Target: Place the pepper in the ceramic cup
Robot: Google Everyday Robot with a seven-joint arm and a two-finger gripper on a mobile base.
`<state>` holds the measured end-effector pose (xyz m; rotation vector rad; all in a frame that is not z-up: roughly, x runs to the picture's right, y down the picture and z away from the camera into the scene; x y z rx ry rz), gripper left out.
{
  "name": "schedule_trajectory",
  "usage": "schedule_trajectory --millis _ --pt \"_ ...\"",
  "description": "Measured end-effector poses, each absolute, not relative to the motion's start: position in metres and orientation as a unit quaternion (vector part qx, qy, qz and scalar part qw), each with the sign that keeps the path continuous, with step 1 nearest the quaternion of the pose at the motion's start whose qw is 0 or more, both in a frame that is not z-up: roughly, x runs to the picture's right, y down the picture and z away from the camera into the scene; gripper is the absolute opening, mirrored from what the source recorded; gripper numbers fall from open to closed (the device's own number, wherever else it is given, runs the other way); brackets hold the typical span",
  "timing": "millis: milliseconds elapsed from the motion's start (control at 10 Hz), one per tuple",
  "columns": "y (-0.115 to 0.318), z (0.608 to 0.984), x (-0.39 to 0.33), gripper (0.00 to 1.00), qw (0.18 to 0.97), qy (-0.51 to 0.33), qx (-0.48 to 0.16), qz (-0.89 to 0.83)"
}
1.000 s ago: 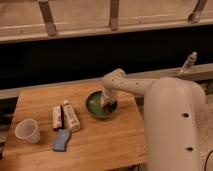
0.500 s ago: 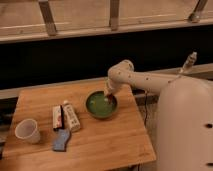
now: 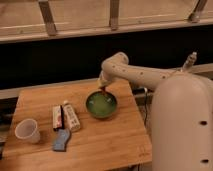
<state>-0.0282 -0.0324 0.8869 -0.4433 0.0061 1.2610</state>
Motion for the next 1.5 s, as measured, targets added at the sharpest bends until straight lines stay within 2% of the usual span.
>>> schedule_trajectory --millis 400,1100,1500 --pt "-0.057 0.845 -0.127 0.0 0.832 -0.058 -0.202 0.514" --pt "-0.055 0.849 -0.121 0.0 0.831 -0.058 -0.202 0.515" --pt "-0.071 0.832 -0.17 0.0 0.834 -0.139 -0.218 0.488"
